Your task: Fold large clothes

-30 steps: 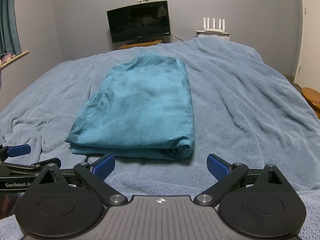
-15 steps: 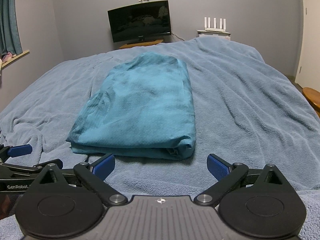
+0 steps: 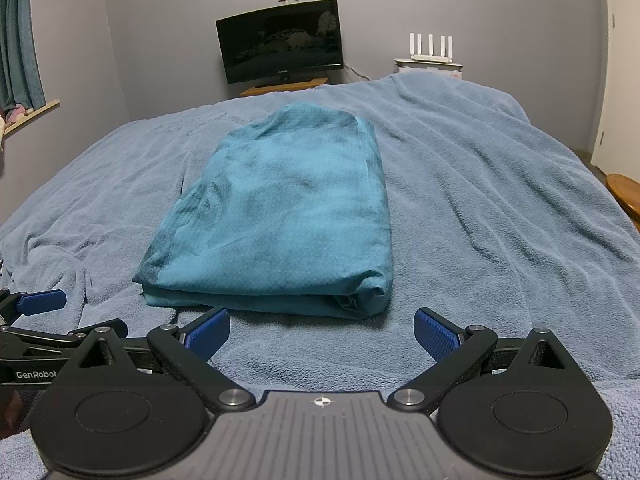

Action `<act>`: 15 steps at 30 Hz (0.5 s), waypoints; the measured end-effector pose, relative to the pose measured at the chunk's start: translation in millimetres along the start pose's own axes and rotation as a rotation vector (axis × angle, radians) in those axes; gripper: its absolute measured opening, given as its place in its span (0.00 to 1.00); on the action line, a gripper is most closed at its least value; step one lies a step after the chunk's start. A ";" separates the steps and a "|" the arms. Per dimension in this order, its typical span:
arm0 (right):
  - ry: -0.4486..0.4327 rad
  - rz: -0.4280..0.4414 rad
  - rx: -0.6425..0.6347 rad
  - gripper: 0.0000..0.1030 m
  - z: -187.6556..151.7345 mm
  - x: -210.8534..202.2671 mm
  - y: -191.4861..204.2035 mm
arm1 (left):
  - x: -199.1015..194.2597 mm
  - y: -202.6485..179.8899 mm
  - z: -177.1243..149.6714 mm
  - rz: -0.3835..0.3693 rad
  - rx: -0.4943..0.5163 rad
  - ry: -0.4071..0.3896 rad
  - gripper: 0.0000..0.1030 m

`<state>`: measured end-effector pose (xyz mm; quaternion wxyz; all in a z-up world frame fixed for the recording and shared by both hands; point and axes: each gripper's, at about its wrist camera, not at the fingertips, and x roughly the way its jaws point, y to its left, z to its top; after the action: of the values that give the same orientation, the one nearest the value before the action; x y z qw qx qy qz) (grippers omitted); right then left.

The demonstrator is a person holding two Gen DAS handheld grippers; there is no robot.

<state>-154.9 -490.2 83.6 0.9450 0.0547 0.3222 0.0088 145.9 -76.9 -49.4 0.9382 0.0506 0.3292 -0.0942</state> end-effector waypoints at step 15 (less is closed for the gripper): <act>0.000 -0.003 0.002 0.97 -0.9 -0.5 2.2 | 0.5 1.6 -0.5 -0.004 0.000 0.003 0.97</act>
<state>-155.8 -487.9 83.4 0.9450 0.0554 0.3223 0.0073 146.3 -75.2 -50.1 0.9376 0.0503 0.3305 -0.0959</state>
